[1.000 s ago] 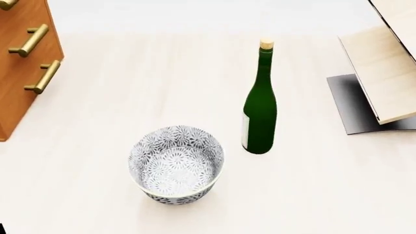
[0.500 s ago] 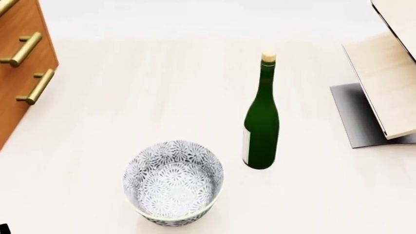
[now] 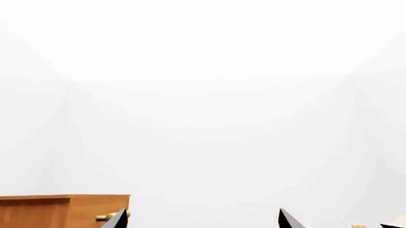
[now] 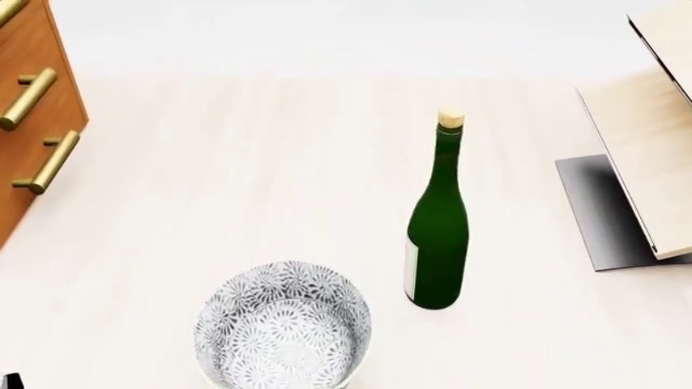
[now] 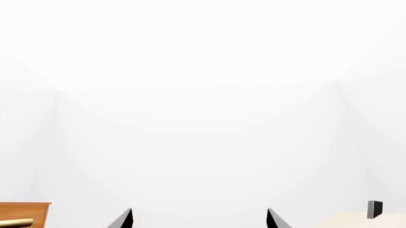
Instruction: Put the wine bottle on the wine rack.
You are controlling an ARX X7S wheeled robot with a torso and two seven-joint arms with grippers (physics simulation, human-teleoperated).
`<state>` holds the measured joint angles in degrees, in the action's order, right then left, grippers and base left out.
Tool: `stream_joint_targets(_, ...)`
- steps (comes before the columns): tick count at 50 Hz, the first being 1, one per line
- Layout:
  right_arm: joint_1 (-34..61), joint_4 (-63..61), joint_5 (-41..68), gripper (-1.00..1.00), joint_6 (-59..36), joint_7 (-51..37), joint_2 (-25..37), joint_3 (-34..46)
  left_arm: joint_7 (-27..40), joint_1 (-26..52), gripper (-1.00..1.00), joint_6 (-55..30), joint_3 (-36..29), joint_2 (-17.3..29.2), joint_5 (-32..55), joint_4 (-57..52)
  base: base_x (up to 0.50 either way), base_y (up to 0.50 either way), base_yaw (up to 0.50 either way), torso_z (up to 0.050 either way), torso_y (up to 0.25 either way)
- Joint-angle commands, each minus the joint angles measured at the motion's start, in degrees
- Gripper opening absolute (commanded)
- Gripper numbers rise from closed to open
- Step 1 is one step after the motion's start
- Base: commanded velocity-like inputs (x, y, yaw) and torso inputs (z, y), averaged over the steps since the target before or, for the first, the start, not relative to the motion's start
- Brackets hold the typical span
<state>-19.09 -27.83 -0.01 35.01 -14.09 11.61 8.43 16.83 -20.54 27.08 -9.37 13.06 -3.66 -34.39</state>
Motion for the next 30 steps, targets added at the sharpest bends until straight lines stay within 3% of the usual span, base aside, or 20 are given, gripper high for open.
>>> stream_joint_targets(1,0.2,-0.4,0.2,1.00,-0.7,-0.5,0.4,0.2,0.3,0.1,1.00,-0.8,-0.3,0.4,0.1,-0.6,0.13,0.00,0.00,0.000,0.000)
stream_joint_targets(30,0.5,0.8,-0.4,1.00,0.0,-1.6,1.2,1.2,1.3,0.4,1.00,-0.2,-1.3,1.2,-0.3,0.4,0.14,0.00,0.00,0.000,0.000)
